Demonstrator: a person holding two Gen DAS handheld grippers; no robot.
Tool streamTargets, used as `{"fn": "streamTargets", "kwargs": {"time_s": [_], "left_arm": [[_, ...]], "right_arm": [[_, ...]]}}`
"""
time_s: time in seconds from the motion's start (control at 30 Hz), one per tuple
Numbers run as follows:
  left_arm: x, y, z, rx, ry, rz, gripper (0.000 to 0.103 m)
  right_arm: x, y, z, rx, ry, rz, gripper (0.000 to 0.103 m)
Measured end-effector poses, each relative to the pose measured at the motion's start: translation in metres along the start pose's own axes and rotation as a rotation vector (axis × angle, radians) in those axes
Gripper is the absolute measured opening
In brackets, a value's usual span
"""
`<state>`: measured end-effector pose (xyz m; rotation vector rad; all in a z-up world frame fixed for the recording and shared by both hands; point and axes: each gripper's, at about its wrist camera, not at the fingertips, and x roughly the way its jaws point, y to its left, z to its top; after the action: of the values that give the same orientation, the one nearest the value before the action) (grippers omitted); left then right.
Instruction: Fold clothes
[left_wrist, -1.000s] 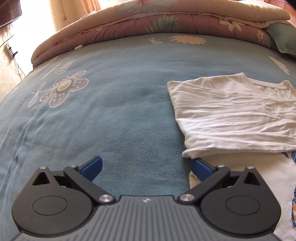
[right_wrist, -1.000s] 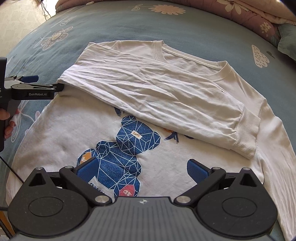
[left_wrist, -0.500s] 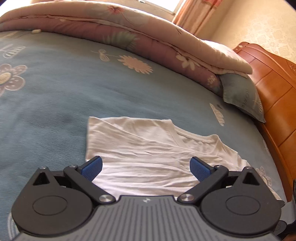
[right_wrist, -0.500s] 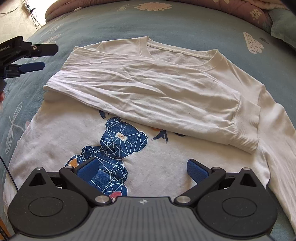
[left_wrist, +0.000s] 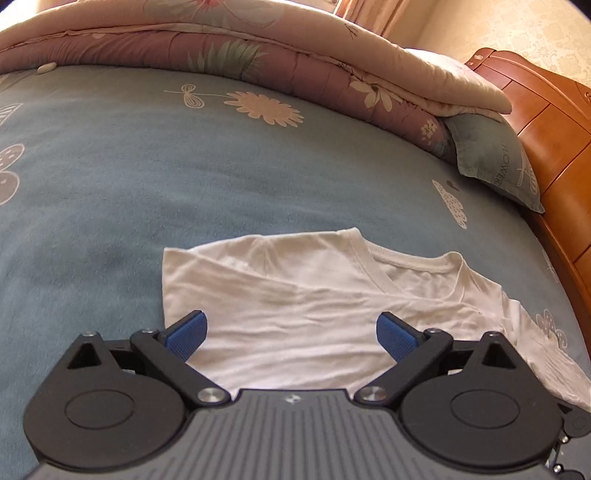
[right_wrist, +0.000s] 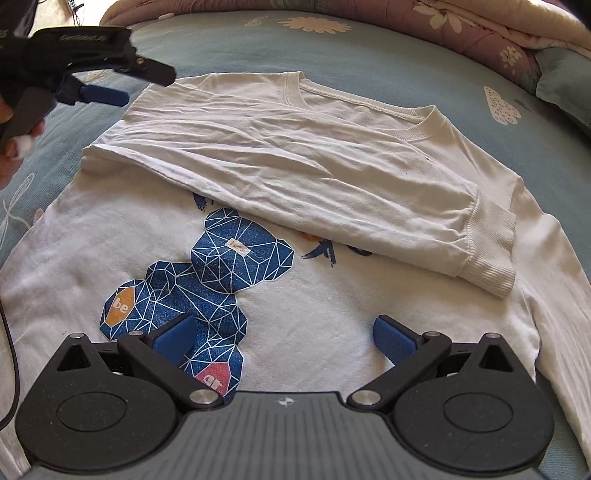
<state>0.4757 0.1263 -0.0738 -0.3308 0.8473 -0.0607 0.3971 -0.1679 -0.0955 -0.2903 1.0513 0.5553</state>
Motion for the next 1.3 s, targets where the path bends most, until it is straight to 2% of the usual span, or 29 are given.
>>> {"fn": "streamTargets", "kwargs": {"time_s": [0.07,0.2,0.3,0.4,0.5,0.67,0.73,0.87,0.97,1.07,1.2,1.3], "left_arm": [[0.022,0.007,0.008,0.0,0.021,0.021,0.098],[0.043,0.009,0.023,0.106,0.019,0.05,0.101],[0.037,0.007,0.032,0.119,0.043,0.046,0.1],[0.009,0.005,0.033,0.096,0.012,0.016,0.1],[-0.022,-0.004,0.02,0.067,0.009,-0.038,0.101],[-0.041,-0.022,-0.016,0.052,0.079,-0.106,0.101],[-0.034,-0.023,-0.028,0.054,0.112,-0.102,0.101],[-0.016,-0.01,-0.043,0.017,0.17,-0.044,0.1],[-0.025,-0.013,-0.036,0.006,0.148,-0.05,0.1],[-0.03,-0.021,-0.034,0.057,0.125,-0.059,0.101],[-0.01,-0.016,-0.044,0.093,0.196,-0.008,0.1],[-0.008,-0.02,-0.049,0.123,0.184,0.013,0.101]], "right_arm": [[0.0,-0.001,0.0,0.003,-0.002,0.001,0.103],[-0.001,-0.002,-0.001,-0.001,-0.006,0.012,0.103],[-0.002,-0.001,-0.003,-0.002,-0.013,0.009,0.103],[-0.002,0.0,-0.003,-0.001,-0.015,0.004,0.103],[-0.002,0.0,-0.002,0.003,-0.012,0.001,0.103],[-0.001,0.001,-0.003,0.002,-0.025,-0.003,0.103],[-0.001,0.001,-0.003,0.001,-0.029,-0.006,0.103],[-0.002,0.001,-0.004,0.0,-0.031,-0.006,0.103],[-0.002,0.0,-0.003,-0.002,-0.026,-0.002,0.103],[-0.006,-0.003,0.003,0.009,-0.017,0.004,0.103],[-0.022,-0.019,0.016,0.063,-0.129,-0.04,0.103],[-0.019,-0.039,0.03,0.095,-0.192,-0.066,0.103]]}}
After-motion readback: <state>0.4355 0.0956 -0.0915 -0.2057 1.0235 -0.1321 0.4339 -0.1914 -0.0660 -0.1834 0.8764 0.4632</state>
